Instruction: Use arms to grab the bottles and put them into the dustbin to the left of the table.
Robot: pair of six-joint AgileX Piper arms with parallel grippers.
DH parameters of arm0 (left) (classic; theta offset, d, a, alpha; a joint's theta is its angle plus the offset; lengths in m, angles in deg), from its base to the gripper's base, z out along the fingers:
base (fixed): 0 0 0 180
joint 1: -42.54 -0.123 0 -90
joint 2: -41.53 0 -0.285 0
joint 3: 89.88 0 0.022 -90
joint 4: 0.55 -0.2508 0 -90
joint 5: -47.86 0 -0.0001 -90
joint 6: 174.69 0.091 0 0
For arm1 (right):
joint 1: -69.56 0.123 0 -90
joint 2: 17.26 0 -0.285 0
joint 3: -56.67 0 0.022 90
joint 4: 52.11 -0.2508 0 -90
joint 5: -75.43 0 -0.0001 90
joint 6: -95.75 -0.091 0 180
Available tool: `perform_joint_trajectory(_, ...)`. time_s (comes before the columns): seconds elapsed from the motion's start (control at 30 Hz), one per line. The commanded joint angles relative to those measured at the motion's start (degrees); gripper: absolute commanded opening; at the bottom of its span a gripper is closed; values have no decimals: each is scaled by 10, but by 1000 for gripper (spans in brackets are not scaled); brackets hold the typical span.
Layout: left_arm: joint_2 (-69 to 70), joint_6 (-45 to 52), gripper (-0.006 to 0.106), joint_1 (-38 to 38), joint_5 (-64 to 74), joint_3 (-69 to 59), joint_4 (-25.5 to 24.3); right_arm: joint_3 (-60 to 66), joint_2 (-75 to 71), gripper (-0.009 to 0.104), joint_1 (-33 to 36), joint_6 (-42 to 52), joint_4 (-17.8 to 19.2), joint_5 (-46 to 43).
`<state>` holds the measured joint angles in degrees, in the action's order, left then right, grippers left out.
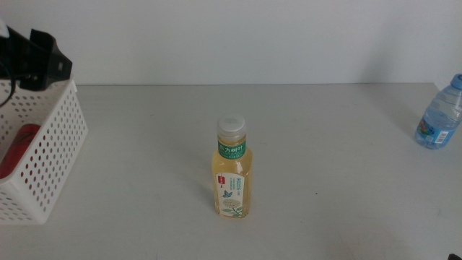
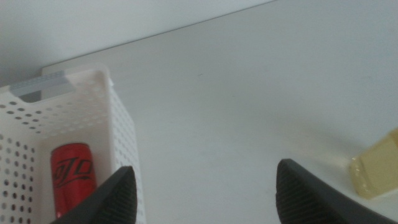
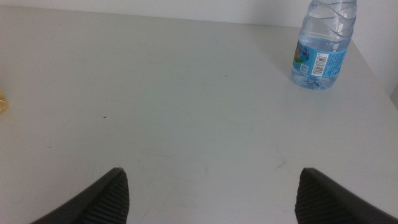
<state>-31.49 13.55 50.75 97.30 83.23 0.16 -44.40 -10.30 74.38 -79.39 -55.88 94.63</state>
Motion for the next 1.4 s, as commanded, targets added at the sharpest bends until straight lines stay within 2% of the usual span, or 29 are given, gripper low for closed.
perform_joint_trajectory(0.0, 57, -7, 74, 24, -51, -24, 16, -6, -12, 75, -3, 7, 5, -37)
perform_joint_trajectory(0.27, 173, -7, 74, 102, -100, -126, 36, -6, -12, 75, -3, 7, 5, -37)
perform_joint_trajectory(0.67, 296, -10, 74, 182, -192, -323, 32, -6, -12, 75, -3, 7, 5, -37)
perform_joint_trajectory(0.87, 347, -78, 74, 249, -215, -403, 41, -6, -12, 75, -3, 7, 5, -37)
perform_joint_trajectory(1.07, 362, -99, 74, 285, -333, -490, 40, -6, -12, 75, -3, 7, 5, -37)
perform_joint_trajectory(1.2, 362, -94, 78, 289, -437, -539, 40, -6, -12, 75, -3, 7, 5, -37)
perform_joint_trajectory(1.37, 362, -73, 89, 288, -527, -590, 40, -6, -12, 75, -3, 7, 5, -37)
